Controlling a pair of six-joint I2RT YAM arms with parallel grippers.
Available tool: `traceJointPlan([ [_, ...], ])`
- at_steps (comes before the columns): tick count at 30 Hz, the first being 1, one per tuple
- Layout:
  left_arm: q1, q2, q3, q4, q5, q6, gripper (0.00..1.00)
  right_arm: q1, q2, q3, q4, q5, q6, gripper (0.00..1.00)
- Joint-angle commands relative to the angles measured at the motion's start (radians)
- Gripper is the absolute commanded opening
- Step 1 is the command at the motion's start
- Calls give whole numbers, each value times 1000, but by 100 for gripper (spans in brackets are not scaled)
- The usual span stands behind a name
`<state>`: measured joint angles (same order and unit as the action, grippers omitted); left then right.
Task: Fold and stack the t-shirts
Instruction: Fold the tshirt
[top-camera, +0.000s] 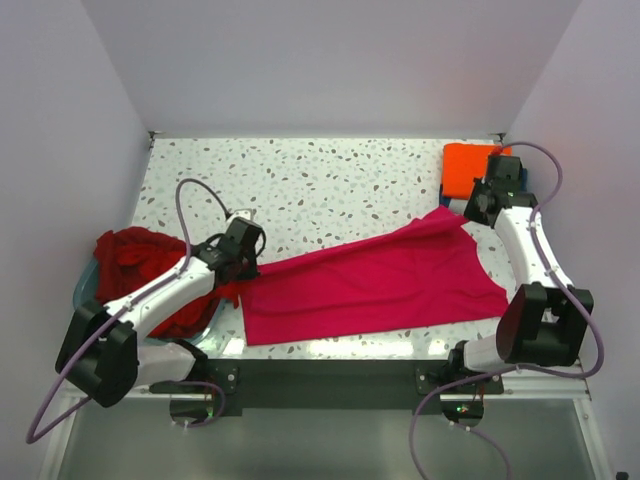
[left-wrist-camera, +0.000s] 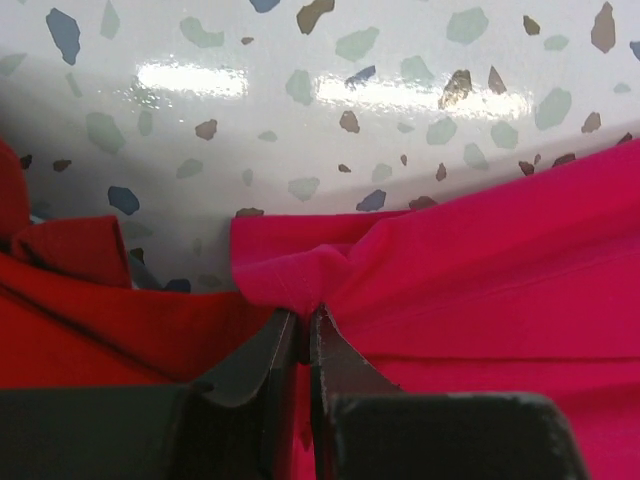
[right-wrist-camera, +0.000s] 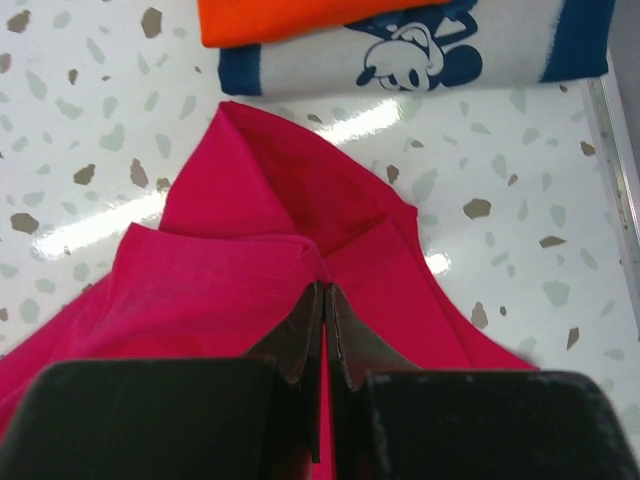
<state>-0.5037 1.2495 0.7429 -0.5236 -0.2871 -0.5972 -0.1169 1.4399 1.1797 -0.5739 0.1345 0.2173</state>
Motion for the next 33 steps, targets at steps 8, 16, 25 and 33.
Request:
traceJointPlan([
  [8, -139, -81, -25, -65, -66, -41, 12, -12, -142, -86, -67, 126, -15, 0],
  [16, -167, -160, -69, -115, -58, -124, 12, -13, -233, -141, -106, 159, -12, 0],
  [25, -185, -208, -91, -154, -6, -168, 16, -13, -292, -183, -147, 203, -3, 0],
  [33, -226, -285, -36, -289, 3, -233, 77, -13, -398, -230, -158, 280, 36, 63],
])
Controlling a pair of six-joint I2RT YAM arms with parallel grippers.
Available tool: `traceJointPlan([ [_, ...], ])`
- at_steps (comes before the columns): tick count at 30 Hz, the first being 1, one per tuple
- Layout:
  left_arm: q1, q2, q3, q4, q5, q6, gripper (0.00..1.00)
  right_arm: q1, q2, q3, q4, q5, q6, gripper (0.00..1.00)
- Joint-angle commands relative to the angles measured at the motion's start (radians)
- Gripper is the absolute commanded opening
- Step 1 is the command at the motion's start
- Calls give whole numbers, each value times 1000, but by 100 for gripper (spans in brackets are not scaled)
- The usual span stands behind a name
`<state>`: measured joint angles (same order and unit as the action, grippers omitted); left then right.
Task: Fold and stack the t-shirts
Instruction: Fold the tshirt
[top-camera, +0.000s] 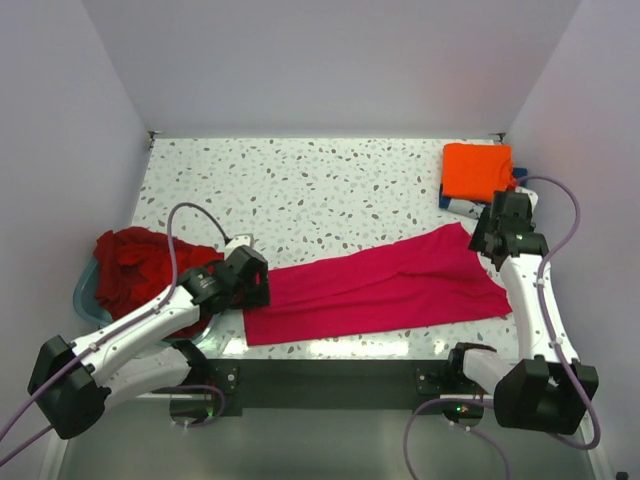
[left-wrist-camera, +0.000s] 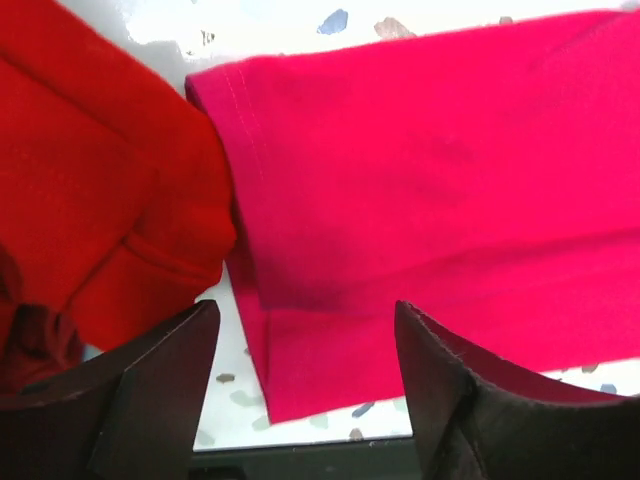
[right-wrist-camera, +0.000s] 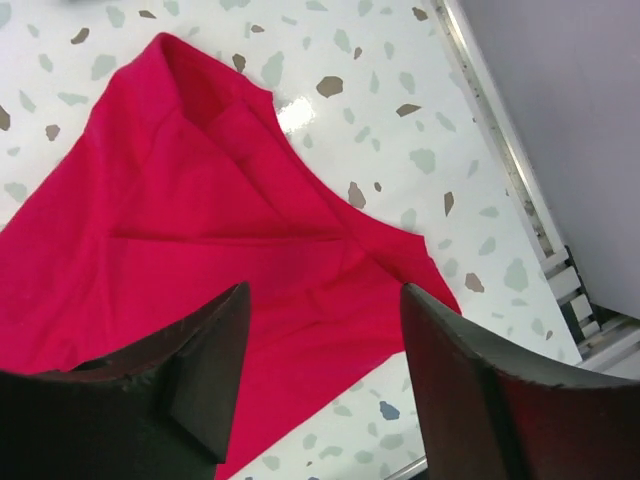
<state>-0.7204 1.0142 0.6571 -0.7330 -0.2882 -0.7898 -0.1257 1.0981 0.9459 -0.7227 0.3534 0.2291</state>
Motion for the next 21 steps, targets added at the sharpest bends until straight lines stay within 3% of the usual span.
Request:
traceJointPlan([
  [1, -10, -57, 59, -91, 1, -39, 79, -3, -90, 5, -7, 64, 29, 66],
  [7, -11, -40, 102, -76, -9, -14, 83, -3, -156, -13, 92, -145, 38, 68],
  [12, -10, 52, 110, -10, -11, 7, 84, 12, -6, -7, 112, -327, 24, 62],
  [21, -11, 84, 93, 32, -19, 9, 87, 93, 221, -12, 247, -352, 55, 59],
])
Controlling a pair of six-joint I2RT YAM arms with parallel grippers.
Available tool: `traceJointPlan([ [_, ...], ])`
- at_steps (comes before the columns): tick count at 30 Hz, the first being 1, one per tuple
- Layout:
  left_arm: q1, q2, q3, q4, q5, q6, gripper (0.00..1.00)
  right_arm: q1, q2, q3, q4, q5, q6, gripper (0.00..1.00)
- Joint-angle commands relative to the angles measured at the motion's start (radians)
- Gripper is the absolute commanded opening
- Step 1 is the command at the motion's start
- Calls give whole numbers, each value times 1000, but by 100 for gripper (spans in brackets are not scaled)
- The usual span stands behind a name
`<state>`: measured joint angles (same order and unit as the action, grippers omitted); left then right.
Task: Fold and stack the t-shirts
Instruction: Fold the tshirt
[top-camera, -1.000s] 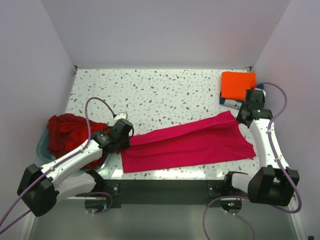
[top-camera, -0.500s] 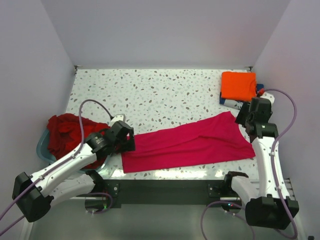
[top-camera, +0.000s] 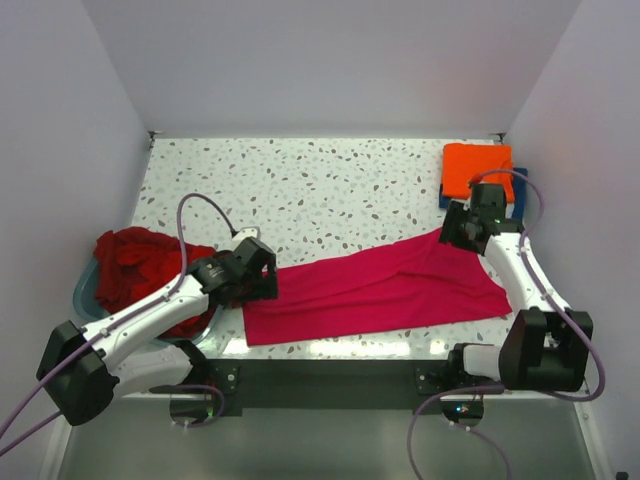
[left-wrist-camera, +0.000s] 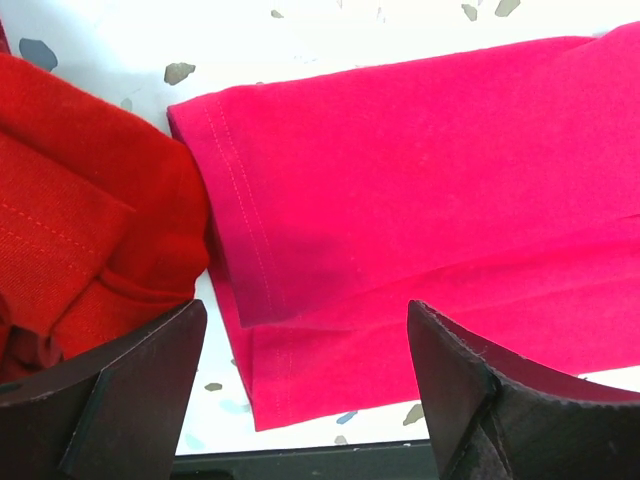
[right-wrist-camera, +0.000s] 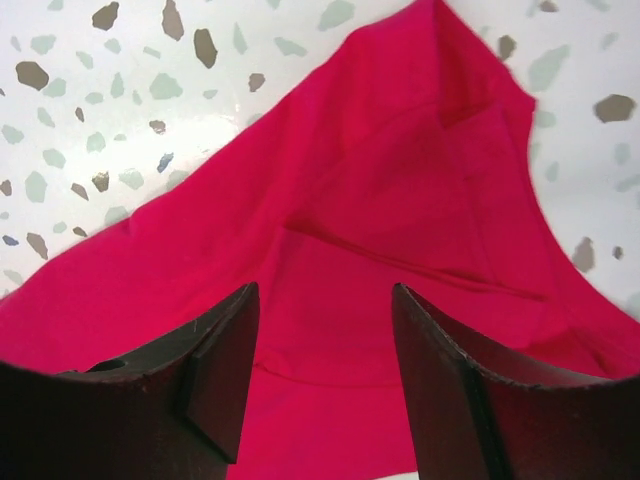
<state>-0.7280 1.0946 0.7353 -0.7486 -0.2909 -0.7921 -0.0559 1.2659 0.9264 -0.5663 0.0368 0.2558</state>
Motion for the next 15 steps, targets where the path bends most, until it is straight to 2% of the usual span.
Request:
traceJointPlan([
  [1, -4, 5, 13, 51, -16, 11, 87, 30, 73, 9, 100, -55, 31, 58],
  [7, -4, 21, 1, 69, -16, 10, 88, 94, 191, 25, 138, -40, 40, 56],
  [15, -2, 36, -4, 81, -14, 13, 88, 105, 274, 9, 171, -11, 39, 54],
])
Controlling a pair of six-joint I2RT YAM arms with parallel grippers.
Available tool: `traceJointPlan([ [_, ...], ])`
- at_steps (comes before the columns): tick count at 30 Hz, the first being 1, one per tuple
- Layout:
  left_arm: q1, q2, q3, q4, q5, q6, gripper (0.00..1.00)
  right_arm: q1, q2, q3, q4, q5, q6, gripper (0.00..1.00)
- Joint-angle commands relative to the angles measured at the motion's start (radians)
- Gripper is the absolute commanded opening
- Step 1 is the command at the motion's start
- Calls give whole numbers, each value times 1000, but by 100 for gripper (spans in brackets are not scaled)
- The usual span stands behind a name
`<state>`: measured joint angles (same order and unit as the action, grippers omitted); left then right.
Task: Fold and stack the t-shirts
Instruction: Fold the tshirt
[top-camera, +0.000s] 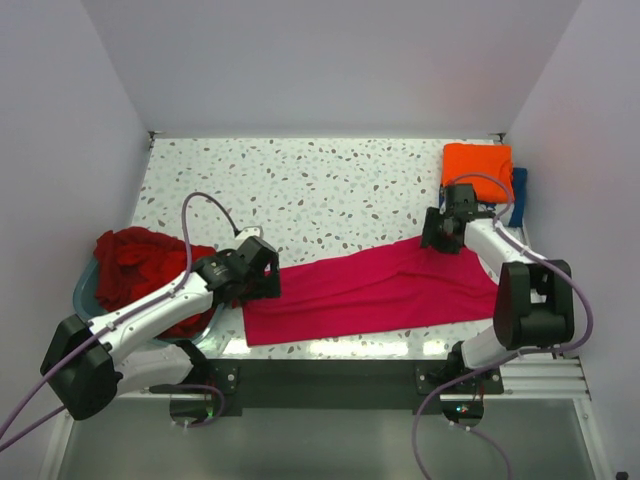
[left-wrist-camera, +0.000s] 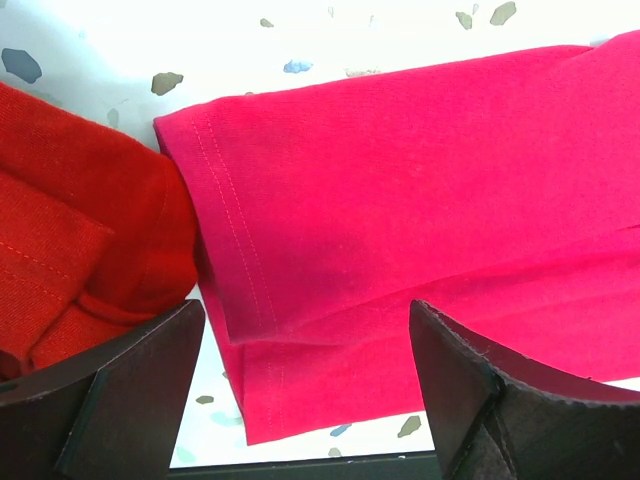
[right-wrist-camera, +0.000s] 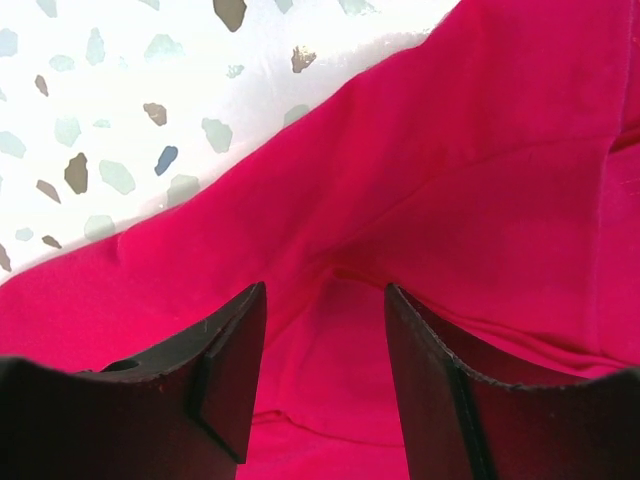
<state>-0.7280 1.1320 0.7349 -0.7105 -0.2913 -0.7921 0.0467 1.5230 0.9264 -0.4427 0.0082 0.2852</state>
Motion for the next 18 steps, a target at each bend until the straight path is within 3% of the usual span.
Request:
traceJointPlan([
  [1, -4, -1, -3, 43, -14, 13, 88, 4, 22, 6, 50, 22, 8, 54],
  [9, -4, -6, -9, 42, -19, 13, 89, 7, 78, 0, 82, 27, 8, 47],
  [18, -4, -23, -25, 43, -19, 11, 89, 16, 45, -12, 59, 30, 6, 1],
])
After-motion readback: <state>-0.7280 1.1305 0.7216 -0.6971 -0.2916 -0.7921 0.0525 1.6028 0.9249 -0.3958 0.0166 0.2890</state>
